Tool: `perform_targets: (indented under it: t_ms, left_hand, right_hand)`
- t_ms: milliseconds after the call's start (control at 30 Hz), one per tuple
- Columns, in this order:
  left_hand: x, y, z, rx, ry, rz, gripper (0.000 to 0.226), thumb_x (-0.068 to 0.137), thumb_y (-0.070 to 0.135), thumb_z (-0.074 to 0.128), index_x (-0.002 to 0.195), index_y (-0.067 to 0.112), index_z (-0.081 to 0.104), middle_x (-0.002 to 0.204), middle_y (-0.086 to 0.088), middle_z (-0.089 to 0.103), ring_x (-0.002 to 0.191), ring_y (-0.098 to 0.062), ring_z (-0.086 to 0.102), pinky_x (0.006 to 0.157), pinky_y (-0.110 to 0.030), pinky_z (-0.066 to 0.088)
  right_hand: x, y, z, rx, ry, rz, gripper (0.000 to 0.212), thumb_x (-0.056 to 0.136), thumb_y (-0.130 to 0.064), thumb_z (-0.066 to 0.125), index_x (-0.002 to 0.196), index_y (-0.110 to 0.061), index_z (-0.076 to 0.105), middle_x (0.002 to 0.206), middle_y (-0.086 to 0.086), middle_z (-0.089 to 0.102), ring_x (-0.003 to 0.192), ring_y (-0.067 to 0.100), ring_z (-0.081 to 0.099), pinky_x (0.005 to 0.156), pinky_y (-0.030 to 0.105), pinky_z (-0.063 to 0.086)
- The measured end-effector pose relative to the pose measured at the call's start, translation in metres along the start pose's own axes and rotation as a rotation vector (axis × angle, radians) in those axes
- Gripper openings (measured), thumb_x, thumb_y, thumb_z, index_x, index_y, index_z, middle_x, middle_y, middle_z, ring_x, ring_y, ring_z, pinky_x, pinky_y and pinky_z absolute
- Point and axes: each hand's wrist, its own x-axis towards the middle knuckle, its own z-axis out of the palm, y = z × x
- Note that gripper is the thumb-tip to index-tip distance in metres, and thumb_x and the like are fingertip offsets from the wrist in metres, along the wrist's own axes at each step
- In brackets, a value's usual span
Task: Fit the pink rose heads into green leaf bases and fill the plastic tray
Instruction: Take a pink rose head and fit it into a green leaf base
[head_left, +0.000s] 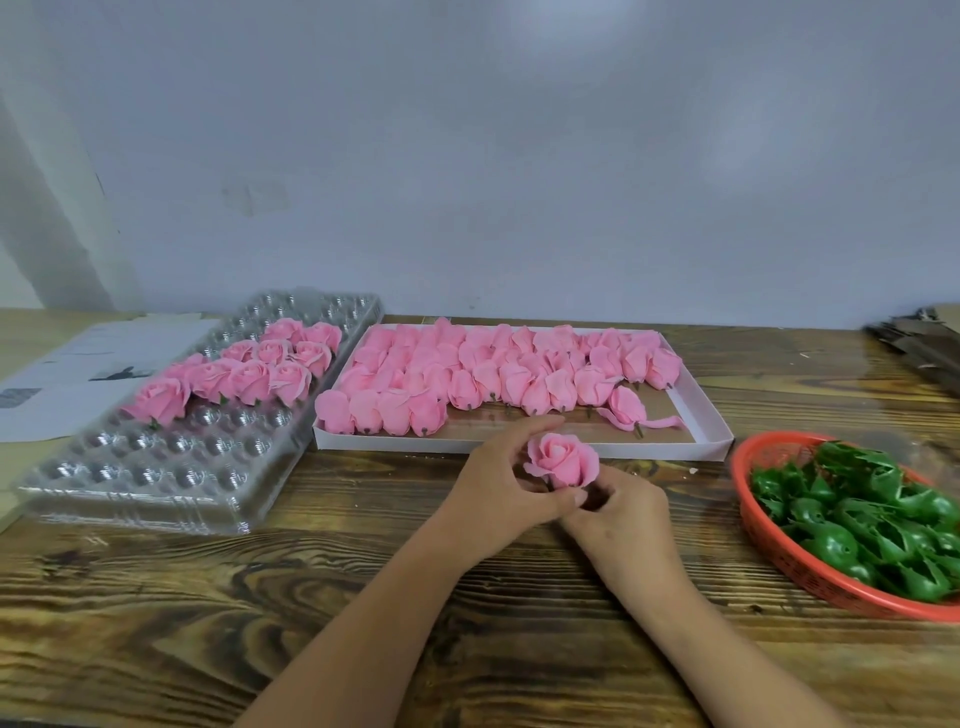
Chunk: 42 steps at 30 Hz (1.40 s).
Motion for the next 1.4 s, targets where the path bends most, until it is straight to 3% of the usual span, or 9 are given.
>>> perform_targets:
  t_ms: [100, 367, 567, 667, 767, 900, 1000, 1167, 1400]
  left_hand:
    - [-0.002, 0.003, -0.001, 0.022, 0.043, 0.015, 0.075, 0.074, 0.026, 0.088, 0.14, 0.039, 0.054, 0.127, 0.023, 0.062, 0.119, 0.006, 0.058, 0.107, -0.033, 0.052]
    - [-0.012, 0.032, -0.095, 0.022, 0.324, 0.06, 0.061, 0.076, 0.023, 0.086, 0.119, 0.054, 0.056, 0.111, 0.012, 0.07, 0.087, 0.001, 0.071, 0.071, -0.012, 0.056]
    - [-0.047, 0.006, -0.228, 0.115, 0.695, -0.034, 0.058, 0.076, 0.006, 0.087, 0.114, 0.044, 0.064, 0.11, 0.0, 0.072, 0.088, -0.002, 0.069, 0.074, -0.02, 0.056]
    - [-0.063, -0.015, -0.272, 0.208, 0.807, -0.112, 0.054, 0.077, 0.015, 0.088, 0.104, 0.053, 0.061, 0.118, -0.011, 0.068, 0.101, -0.021, 0.067, 0.086, -0.031, 0.052]
    - [-0.068, -0.03, -0.294, 0.295, 0.816, -0.187, 0.059, 0.077, 0.019, 0.089, 0.109, 0.057, 0.057, 0.117, -0.01, 0.064, 0.103, -0.028, 0.063, 0.082, -0.034, 0.049]
    - [-0.06, -0.042, -0.3, 0.397, 0.746, -0.265, 0.075, 0.077, 0.022, 0.089, 0.141, 0.033, 0.051, 0.113, -0.009, 0.065, 0.099, -0.028, 0.064, 0.075, -0.039, 0.054]
    - [-0.054, -0.047, -0.292, 0.43, 0.689, -0.302, 0.078, 0.077, 0.018, 0.089, 0.143, 0.028, 0.05, 0.111, -0.012, 0.069, 0.098, -0.03, 0.067, 0.091, -0.048, 0.055]
    - [-0.049, -0.063, -0.277, 0.489, 0.685, -0.341, 0.075, 0.074, 0.026, 0.091, 0.139, 0.029, 0.054, 0.117, -0.009, 0.073, 0.098, -0.027, 0.068, 0.093, -0.048, 0.054]
    - [-0.041, -0.069, -0.281, 0.81, 0.726, -0.431, 0.071, 0.078, 0.043, 0.085, 0.139, 0.023, 0.055, 0.109, -0.014, 0.075, 0.115, -0.041, 0.061, 0.111, -0.057, 0.028]
  right_hand:
    - [0.001, 0.001, 0.001, 0.001, -0.039, 0.032, 0.018, 0.071, -0.014, 0.083, 0.076, -0.026, 0.071, 0.066, -0.016, 0.069, 0.063, 0.003, 0.061, 0.055, 0.01, 0.042]
    - [0.003, 0.002, 0.001, -0.022, -0.127, 0.126, 0.062, 0.071, -0.038, 0.086, 0.127, -0.025, 0.062, 0.084, -0.023, 0.068, 0.077, -0.003, 0.063, 0.066, 0.006, 0.045]
    - [0.003, 0.0, 0.001, -0.025, -0.144, 0.138, 0.053, 0.081, -0.036, 0.078, 0.129, -0.024, 0.06, 0.085, -0.028, 0.067, 0.08, -0.006, 0.062, 0.064, 0.004, 0.042]
    - [0.004, 0.001, 0.002, -0.033, -0.129, 0.138, 0.046, 0.084, -0.035, 0.076, 0.127, -0.026, 0.061, 0.082, -0.025, 0.069, 0.079, -0.007, 0.062, 0.062, 0.008, 0.043]
    - [0.005, 0.004, 0.004, -0.041, -0.11, 0.124, 0.04, 0.086, -0.03, 0.075, 0.124, -0.025, 0.063, 0.079, -0.02, 0.07, 0.079, -0.006, 0.063, 0.067, 0.01, 0.043]
    - [0.005, 0.01, 0.005, -0.037, -0.114, 0.11, 0.037, 0.088, -0.025, 0.073, 0.123, -0.025, 0.063, 0.085, -0.028, 0.067, 0.08, -0.005, 0.063, 0.066, 0.007, 0.044]
    - [0.006, 0.013, 0.005, -0.035, -0.116, 0.11, 0.035, 0.088, -0.022, 0.072, 0.122, -0.026, 0.063, 0.087, -0.03, 0.066, 0.08, -0.004, 0.063, 0.067, 0.011, 0.044]
    - [0.005, 0.013, 0.005, -0.034, -0.085, 0.087, 0.032, 0.087, -0.015, 0.071, 0.115, -0.028, 0.063, 0.082, -0.025, 0.068, 0.077, 0.0, 0.063, 0.068, 0.006, 0.043]
    - [0.004, 0.011, 0.004, -0.05, -0.08, 0.066, 0.031, 0.087, -0.014, 0.07, 0.112, -0.031, 0.062, 0.079, -0.021, 0.068, 0.075, 0.0, 0.062, 0.067, 0.006, 0.043]
